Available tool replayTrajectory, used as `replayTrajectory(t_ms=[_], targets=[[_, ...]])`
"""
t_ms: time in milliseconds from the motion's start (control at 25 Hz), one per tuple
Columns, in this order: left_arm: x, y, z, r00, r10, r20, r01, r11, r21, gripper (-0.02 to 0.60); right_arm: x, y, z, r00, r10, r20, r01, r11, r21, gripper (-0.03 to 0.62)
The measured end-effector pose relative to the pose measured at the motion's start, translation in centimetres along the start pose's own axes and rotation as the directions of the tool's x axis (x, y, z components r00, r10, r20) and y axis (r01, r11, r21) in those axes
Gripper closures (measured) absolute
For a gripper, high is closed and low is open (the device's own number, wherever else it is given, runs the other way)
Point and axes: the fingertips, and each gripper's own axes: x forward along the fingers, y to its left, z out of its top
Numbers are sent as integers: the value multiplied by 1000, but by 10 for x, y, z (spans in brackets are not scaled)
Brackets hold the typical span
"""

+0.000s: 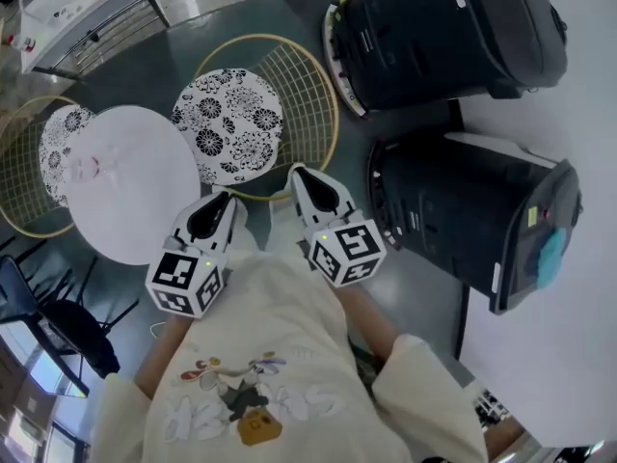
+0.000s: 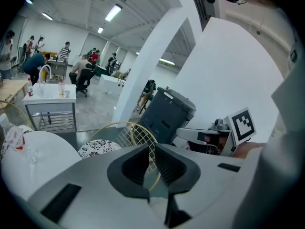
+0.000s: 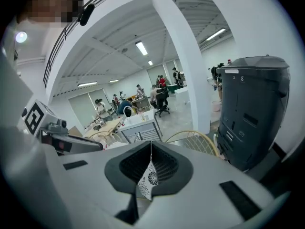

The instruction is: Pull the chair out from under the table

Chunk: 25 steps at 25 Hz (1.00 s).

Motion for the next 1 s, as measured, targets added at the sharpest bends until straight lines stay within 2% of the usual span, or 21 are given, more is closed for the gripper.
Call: replayTrajectory(t_ms=[80, 280, 440, 600, 760, 800, 840, 1000], targets=[[14, -4, 2, 1000, 20, -6, -21, 1000, -21, 535, 1, -21, 2, 1000, 20, -18, -21, 1000, -23, 585], [48, -7, -6, 996, 78, -50, -81, 995, -66, 535, 19, -66, 2, 991, 131, -38, -132, 991, -25, 585], [81, -20, -22, 990, 107, -91, -118, 986, -120, 535, 32, -115, -10, 988, 132, -78, -135, 990, -31, 585], [111, -25, -34, 985, 115, -131, -134, 979, -150, 535, 52, -160, -27, 985, 94, -144, -105, 992, -67, 585], [146, -33, -44, 979, 130, -157, -154, 976, -156, 535, 69, -196, -43, 978, 100, -182, -108, 994, -34, 581], [155, -35, -46, 978, 131, -165, -157, 976, -153, 535, 75, -204, -46, 977, 98, -187, -105, 994, -29, 555], [163, -36, -48, 976, 134, -171, -160, 976, -147, 535, 82, -211, -49, 977, 91, -191, -98, 995, -30, 492], [187, -35, -52, 970, 158, -184, -183, 975, -130, 535, 110, -236, -66, 977, 45, -209, -57, 997, -49, 447]])
